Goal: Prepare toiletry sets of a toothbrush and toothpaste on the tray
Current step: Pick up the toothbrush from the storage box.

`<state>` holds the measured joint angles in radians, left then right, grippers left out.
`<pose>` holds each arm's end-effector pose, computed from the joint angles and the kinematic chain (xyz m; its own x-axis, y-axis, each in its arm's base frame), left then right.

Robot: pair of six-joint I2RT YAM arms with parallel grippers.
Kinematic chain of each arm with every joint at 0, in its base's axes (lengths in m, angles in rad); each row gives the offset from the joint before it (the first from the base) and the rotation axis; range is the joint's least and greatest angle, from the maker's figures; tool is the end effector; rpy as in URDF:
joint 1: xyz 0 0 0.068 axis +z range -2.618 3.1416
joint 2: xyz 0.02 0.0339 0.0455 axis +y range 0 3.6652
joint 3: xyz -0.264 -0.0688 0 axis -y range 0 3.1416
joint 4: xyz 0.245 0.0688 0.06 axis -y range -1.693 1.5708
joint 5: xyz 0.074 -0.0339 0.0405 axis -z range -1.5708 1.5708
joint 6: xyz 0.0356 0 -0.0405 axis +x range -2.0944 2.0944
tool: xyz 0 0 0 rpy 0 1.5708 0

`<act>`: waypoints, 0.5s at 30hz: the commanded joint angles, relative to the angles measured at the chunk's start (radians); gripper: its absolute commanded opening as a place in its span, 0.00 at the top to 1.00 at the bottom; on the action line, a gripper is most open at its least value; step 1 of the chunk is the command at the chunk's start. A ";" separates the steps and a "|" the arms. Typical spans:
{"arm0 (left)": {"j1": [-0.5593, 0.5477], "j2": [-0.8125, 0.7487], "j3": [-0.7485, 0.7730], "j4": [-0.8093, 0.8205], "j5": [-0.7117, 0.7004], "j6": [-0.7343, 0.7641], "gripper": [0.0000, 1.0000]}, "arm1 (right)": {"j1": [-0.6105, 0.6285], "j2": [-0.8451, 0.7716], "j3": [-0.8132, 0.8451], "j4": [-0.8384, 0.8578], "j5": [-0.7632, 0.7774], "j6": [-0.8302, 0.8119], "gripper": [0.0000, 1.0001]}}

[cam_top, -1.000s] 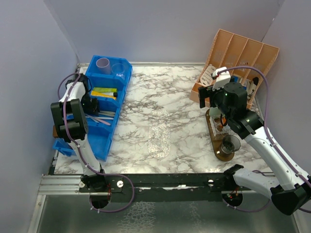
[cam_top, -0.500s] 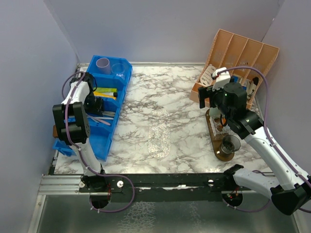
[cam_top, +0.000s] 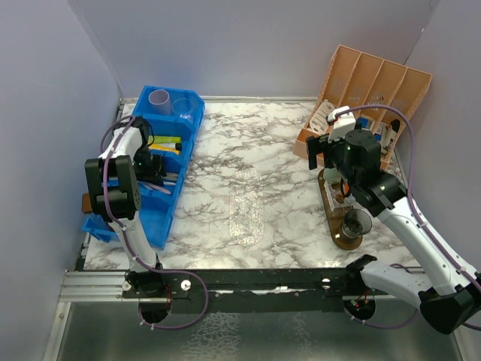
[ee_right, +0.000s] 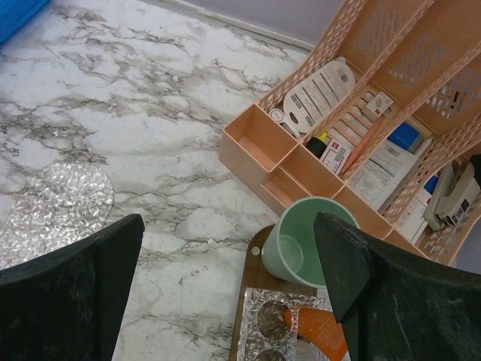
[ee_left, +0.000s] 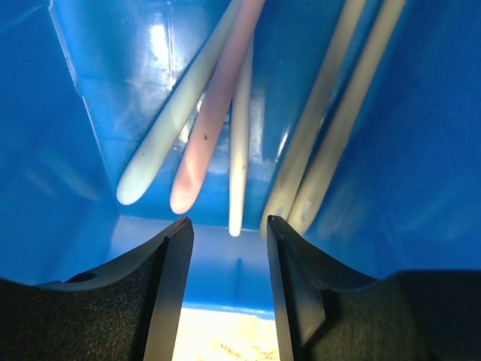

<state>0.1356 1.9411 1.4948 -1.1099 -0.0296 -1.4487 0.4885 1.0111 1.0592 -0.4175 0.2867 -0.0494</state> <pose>0.3606 0.0503 0.1984 0.0139 -0.9994 -0.0311 -0.9998 -0.0135 -0.0109 0.2012 0.0955 0.3699 -0.3077 -0.2172 -0.9264 -0.2328 0.9612 -0.1480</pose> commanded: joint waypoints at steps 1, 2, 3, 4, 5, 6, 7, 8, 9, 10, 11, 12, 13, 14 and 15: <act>-0.001 0.051 0.010 -0.001 0.019 -0.021 0.53 | -0.008 -0.019 -0.007 0.018 0.013 0.003 0.02; -0.002 0.048 0.001 0.007 0.016 -0.024 0.53 | -0.007 -0.020 -0.007 0.017 0.018 0.001 0.02; -0.001 0.044 -0.012 0.018 0.014 -0.030 0.54 | -0.007 -0.021 -0.007 0.016 0.024 0.000 0.02; -0.001 0.040 -0.025 0.033 0.012 -0.035 0.56 | -0.007 -0.021 -0.008 0.014 0.028 0.001 0.02; 0.000 0.038 -0.037 0.042 0.012 -0.041 0.57 | -0.007 -0.021 -0.007 0.013 0.031 0.002 0.02; 0.001 0.039 -0.050 0.050 0.015 -0.045 0.58 | -0.007 -0.020 -0.007 0.011 0.032 0.004 0.02; 0.001 0.040 -0.062 0.059 0.018 -0.049 0.59 | -0.007 -0.021 -0.007 0.011 0.031 0.008 0.02; 0.003 0.042 -0.074 0.068 0.020 -0.053 0.60 | -0.007 -0.022 -0.007 0.011 0.028 0.011 0.02; 0.004 0.043 -0.082 0.078 0.023 -0.052 0.62 | -0.007 -0.022 -0.007 0.010 0.026 0.013 0.02; 0.006 0.045 -0.085 0.082 0.024 -0.051 0.64 | -0.007 -0.023 -0.007 0.010 0.026 0.013 0.02; 0.007 0.046 -0.088 0.083 0.020 -0.051 0.65 | -0.008 -0.023 -0.007 0.011 0.030 0.013 0.02; 0.007 0.046 -0.092 0.086 0.018 -0.051 0.65 | -0.007 -0.024 -0.007 0.009 0.035 0.011 0.02; 0.006 0.045 -0.099 0.089 0.016 -0.054 0.65 | -0.007 -0.023 -0.008 0.009 0.038 0.009 0.02; 0.008 0.045 -0.108 0.096 0.014 -0.056 0.65 | -0.007 -0.023 -0.008 0.010 0.039 0.008 0.02; 0.008 0.046 -0.116 0.107 0.013 -0.056 0.66 | -0.008 -0.023 -0.008 0.011 0.039 0.007 0.02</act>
<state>0.1371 1.9823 1.4113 -1.0374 -0.0132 -1.4837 0.4885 1.0065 1.0580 -0.4179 0.2981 -0.0460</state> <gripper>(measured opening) 0.348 0.974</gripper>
